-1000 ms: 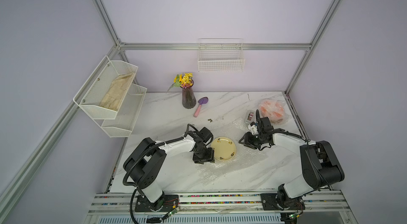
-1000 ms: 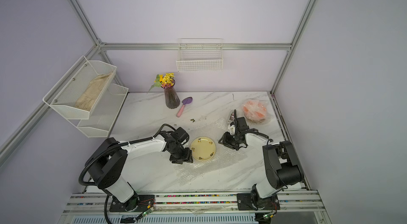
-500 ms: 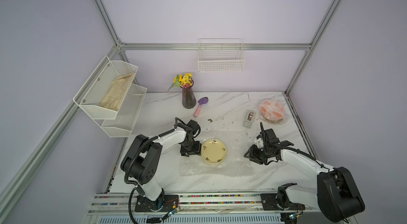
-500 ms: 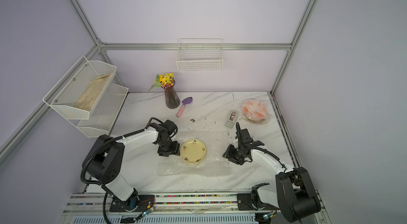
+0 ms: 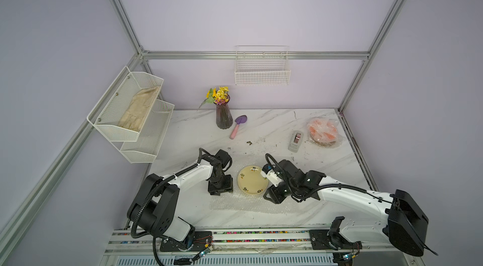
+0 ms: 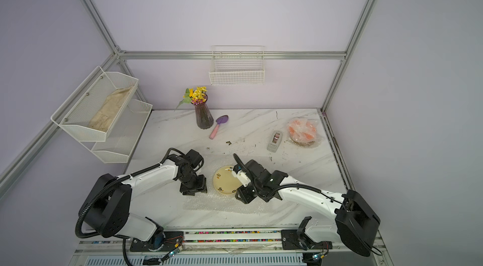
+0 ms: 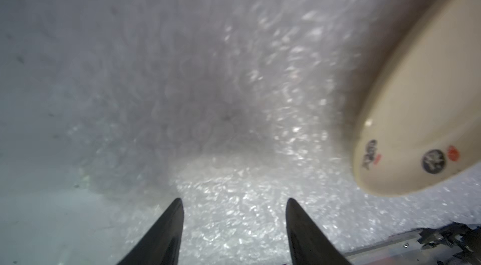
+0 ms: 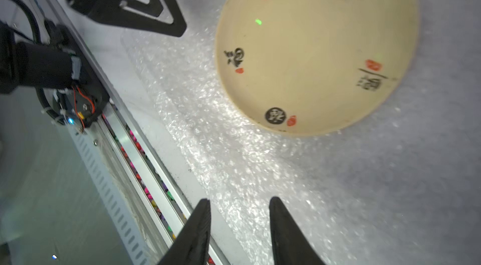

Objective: Wrap dinner plates in bubble wrap
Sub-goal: Wrap the plate in the bubble wrap.

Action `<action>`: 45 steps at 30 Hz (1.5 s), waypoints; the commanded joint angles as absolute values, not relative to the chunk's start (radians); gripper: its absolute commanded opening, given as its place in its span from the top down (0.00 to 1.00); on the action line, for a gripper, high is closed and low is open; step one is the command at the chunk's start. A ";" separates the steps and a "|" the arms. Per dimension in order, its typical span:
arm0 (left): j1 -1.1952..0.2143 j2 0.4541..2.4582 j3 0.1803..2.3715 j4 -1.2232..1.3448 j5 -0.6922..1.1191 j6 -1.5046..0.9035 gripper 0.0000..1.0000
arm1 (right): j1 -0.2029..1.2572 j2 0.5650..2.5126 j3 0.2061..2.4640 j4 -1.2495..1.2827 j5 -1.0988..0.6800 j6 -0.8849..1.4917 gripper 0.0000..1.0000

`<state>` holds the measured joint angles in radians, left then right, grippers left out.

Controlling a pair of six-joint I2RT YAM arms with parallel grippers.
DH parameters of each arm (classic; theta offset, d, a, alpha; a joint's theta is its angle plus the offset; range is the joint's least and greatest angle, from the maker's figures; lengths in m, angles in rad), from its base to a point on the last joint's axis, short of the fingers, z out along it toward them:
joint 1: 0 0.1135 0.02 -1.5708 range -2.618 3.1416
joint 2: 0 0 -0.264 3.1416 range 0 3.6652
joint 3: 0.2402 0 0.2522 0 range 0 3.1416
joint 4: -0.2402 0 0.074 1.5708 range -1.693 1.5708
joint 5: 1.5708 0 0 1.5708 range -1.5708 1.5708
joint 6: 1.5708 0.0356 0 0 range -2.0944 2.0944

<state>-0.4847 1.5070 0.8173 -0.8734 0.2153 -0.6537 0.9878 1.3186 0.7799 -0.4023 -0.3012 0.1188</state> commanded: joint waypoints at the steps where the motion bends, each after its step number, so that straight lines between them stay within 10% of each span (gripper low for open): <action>1: -0.483 1.498 0.746 -0.823 0.202 -0.725 0.39 | 1.115 1.401 0.821 -0.434 -0.134 -0.117 0.59; 11: -0.483 1.430 0.847 -0.876 0.223 -0.730 0.37 | 1.301 1.572 0.857 -0.506 0.077 -0.295 0.56; 21: -0.487 1.459 0.761 -0.881 0.170 -0.797 0.38 | 1.320 1.539 0.912 -0.505 0.075 -0.280 1.00; 32: -0.487 1.363 0.989 -1.040 -0.069 -0.719 0.35 | 1.192 1.565 1.025 -0.526 -0.040 -0.233 1.00; 45: -0.685 1.342 1.106 -0.949 0.085 -0.716 0.44 | 0.909 1.736 1.142 -0.504 -0.276 0.079 1.00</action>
